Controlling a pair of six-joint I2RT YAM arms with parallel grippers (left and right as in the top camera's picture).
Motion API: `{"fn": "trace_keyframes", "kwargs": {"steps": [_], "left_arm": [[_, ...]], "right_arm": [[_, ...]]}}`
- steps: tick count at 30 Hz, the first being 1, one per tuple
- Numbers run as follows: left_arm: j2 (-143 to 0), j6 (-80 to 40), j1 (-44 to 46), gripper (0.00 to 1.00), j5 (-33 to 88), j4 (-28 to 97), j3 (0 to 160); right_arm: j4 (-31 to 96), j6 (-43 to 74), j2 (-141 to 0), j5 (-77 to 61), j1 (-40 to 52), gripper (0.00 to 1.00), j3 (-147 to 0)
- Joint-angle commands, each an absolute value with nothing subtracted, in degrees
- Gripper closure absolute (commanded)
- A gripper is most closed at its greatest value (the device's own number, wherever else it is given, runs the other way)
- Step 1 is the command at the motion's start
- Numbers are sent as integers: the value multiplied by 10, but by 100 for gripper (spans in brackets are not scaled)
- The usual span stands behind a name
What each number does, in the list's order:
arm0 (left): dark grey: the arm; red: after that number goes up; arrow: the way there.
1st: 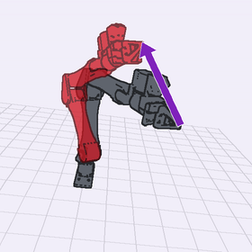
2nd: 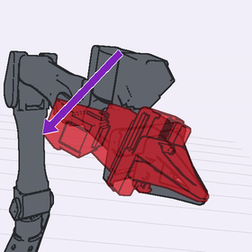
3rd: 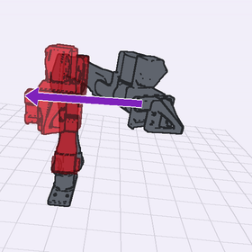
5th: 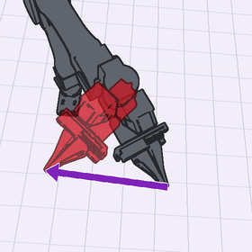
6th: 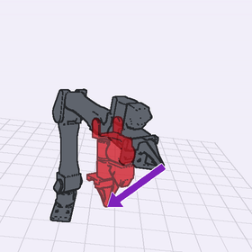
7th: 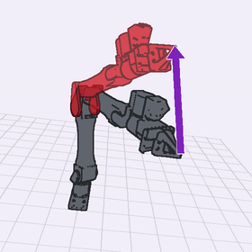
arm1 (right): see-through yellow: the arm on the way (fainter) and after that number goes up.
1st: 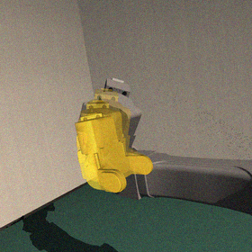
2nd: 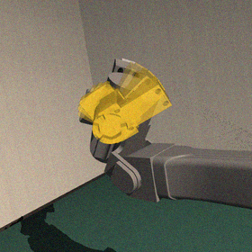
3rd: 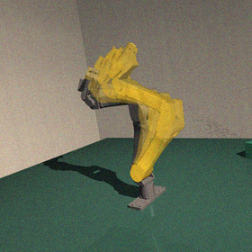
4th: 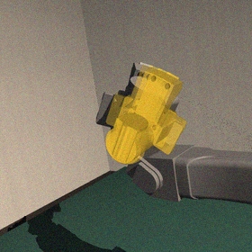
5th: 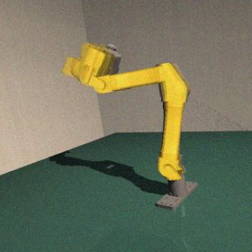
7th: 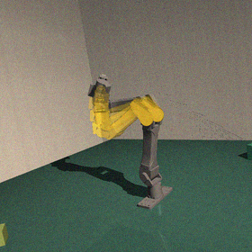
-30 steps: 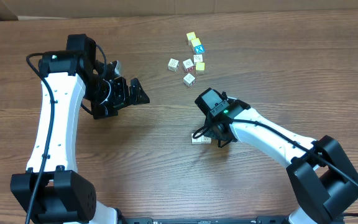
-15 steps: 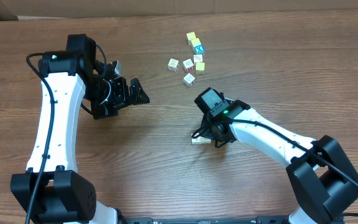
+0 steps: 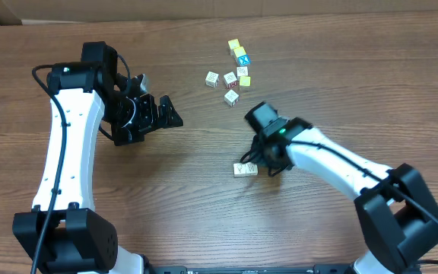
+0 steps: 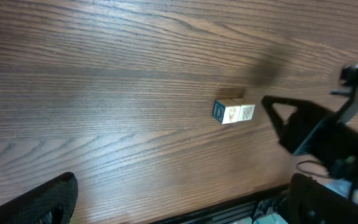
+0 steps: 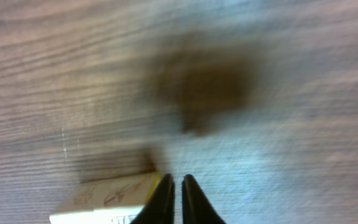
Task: Flip 4 blocks
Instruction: 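Raise the right arm away and swing the left arm toward the cluster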
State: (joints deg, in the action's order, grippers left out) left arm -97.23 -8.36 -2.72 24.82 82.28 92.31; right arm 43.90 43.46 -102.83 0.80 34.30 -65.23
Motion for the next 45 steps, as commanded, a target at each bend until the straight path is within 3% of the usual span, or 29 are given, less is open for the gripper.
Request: {"fn": "trace_keyframes", "kwargs": {"steps": [1,4,9,10,20,32,40,45], "left_arm": [[-974,-77,-26,0,248,822,935],[-974,-77,-26,0,248,822,935],[-974,-77,-26,0,248,822,935],[-974,-77,-26,0,248,822,935],[-974,-101,-28,0,254,783,935],[-975,-145,-19,0,288,711,935],[-978,-159,74,0,182,690,935],[-1016,-179,104,0,176,690,980]], "right_arm": [[438,372,-1030,-21,296,69,-704],[426,351,-1030,-21,264,53,-722],[381,312,-1030,16,217,4,-723],[377,312,-1030,36,208,0,-723],[380,313,-1030,90,122,0,-723],[383,312,-1030,69,109,0,-723],[382,312,-1030,-86,-3,0,-723],[391,313,-1030,-95,-53,0,-723]]}}
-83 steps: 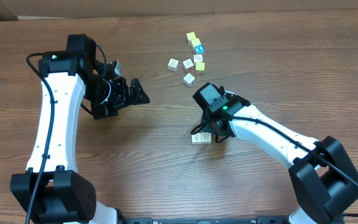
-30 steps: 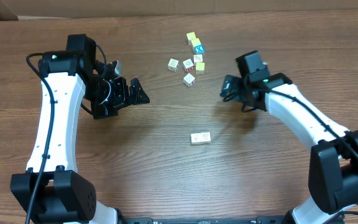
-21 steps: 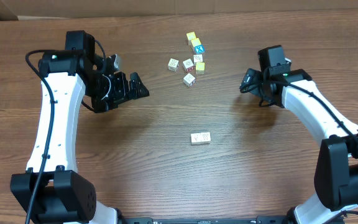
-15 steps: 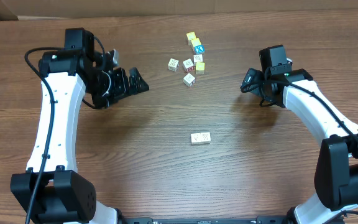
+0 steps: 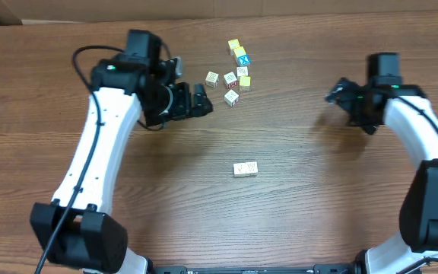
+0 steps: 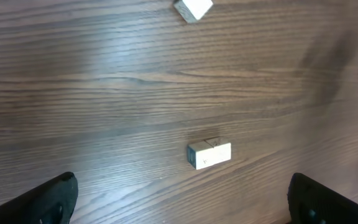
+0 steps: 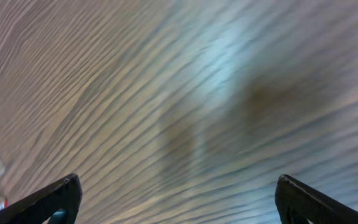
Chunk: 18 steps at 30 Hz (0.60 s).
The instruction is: Flip 4 blocks
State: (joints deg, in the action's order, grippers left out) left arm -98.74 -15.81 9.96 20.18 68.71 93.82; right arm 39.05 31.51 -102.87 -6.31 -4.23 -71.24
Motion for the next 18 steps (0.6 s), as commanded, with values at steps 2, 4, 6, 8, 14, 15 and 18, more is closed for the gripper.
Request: {"fn": "trace_keyframes", "kwargs": {"steps": [2,4,6,8,14,15,18], "left_arm": [[-1052,-180,106,0,177,710,1033],[-1096,-180,107,0,178,738,1103],[-1149,-177,110,0,178,774,1187],[-1195,-170,114,0,177,801,1263],[-1273,-163,140,0,183,788,1349],[-1281,-163,144,0,185,781,1349],[-1300,-163,156,0,184,771,1349]], "right_arm": [[391,312,-1030,-96,-60,0,-723],[391,312,-1030,-95,-62,0,-723],[391,312,-1030,-95,-61,0,-723],[391,312,-1030,-95,-61,0,-723],[391,312,-1030,-95,-61,0,-723],[391,312,-1030,-95,-61,0,-723],[391,312,-1030,-95,-61,0,-723]]}}
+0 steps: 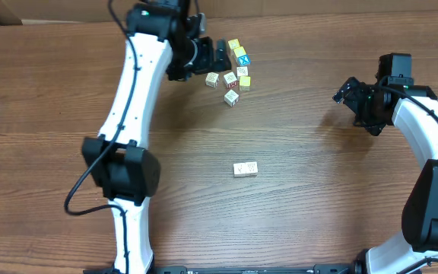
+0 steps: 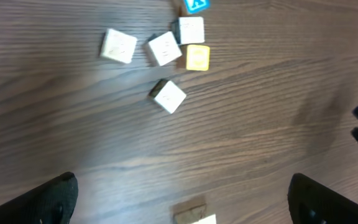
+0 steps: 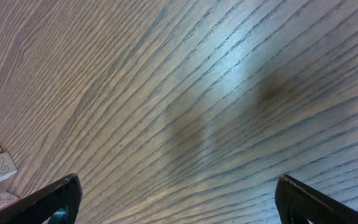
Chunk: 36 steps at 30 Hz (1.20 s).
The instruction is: Flip 4 blocks
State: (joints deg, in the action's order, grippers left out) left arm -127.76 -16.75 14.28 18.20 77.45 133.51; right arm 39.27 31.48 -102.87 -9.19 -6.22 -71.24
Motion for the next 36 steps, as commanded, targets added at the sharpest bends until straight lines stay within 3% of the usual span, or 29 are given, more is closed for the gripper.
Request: {"fn": "trace_keyframes", "kwargs": {"steps": [1,4,11,15,25,30,33,35,36], "left_arm": [[-1306,-163,160,0,178,769,1349],[-1325,-163,171,8,156,758,1349],[-1338,-163,192,43,143,716,1348],[-1338,-163,203,56,118,673,1348],[-1338,-163,209,50,51,675,1347],[-1338,-163,210,54,46,670,1347],[-1338,-163,211,69,36,670,1343],[-1338,-163,211,92,36,675,1343],[-1338,-163,210,96,36,677,1343]], "right_arm": [[391,313,-1030,-95,-61,0,-723],[391,312,-1030,-95,-61,0,-723],[391,312,-1030,-95,-61,0,-723],[391,312,-1030,-95,-61,0,-723],[391,313,-1030,-95,-61,0,-723],[391,312,-1030,-95,-61,0,-723],[391,312,-1030,-95,-61,0,-723],[391,312,-1030,-95,-61,0,-723],[391,312,-1030,-95,-61,0,-723]]}}
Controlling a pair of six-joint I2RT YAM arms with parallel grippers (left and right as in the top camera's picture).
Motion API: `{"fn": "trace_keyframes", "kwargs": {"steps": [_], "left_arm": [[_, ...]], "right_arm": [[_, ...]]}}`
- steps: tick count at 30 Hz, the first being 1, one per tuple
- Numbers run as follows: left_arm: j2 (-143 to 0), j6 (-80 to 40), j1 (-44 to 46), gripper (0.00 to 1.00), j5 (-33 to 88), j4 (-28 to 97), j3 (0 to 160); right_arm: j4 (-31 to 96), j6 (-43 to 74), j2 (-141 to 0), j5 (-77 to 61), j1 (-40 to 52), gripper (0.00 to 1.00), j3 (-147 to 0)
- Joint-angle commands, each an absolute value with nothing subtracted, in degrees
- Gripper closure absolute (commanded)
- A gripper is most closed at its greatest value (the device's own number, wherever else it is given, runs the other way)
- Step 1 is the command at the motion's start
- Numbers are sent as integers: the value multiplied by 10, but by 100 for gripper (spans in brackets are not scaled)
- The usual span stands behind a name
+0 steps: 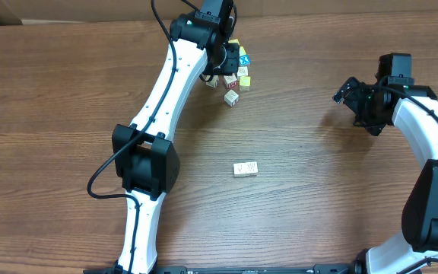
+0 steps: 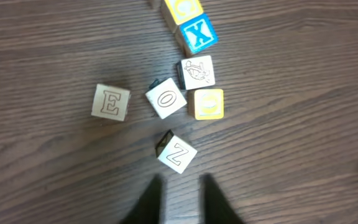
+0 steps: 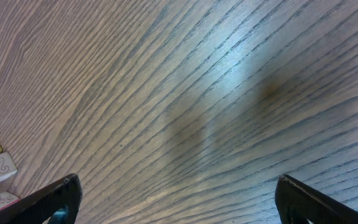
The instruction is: Flip 4 blocks
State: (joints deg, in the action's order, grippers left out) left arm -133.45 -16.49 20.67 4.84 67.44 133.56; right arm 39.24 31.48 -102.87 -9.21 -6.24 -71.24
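A cluster of small letter blocks lies at the far middle of the table. In the left wrist view I see the E block (image 2: 111, 102), O block (image 2: 166, 98), Z block (image 2: 177, 153), a yellow block (image 2: 209, 104), a picture block (image 2: 197, 70) and the blue X block (image 2: 199, 34). My left gripper (image 2: 180, 199) hangs just short of the Z block, jaws a narrow gap apart, holding nothing. Two blocks side by side (image 1: 245, 168) lie mid-table. My right gripper (image 3: 178, 199) is wide open over bare wood at the right (image 1: 350, 94).
The left arm (image 1: 169, 84) reaches across the table from its base at the near left and covers part of the cluster from above. Two blocks show at the left edge of the right wrist view. A cardboard wall runs along the far edge.
My left gripper has moved over the block cluster and sits closer to it, and its jaws have narrowed from wide apart to a small gap. The right arm has not moved.
First my right gripper was shut beside the pair of blocks mid-table, the left held back at the left. Then the right arm stood at the far right, open, and the left arm was nearer the cluster. Now the left is over the cluster.
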Motion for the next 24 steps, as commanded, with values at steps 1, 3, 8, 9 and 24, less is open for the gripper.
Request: {"fn": "trace_keyframes", "kwargs": {"steps": [1,3,8,9,24], "left_arm": [[-1338,-161,211,96,36,679,1343],[-1338,-145,211,96,36,678,1343],[-1338,-133,211,89,36,653,1343],[-1338,-133,211,63,37,647,1343],[-1338,-112,218,49,40,630,1326]], "right_arm": [[391,312,-1030,-95,-61,0,-723],[391,312,-1030,-95,-61,0,-723],[391,312,-1030,-95,-61,0,-723],[391,312,-1030,-95,-61,0,-723],[391,312,-1030,-95,-61,0,-723]]}}
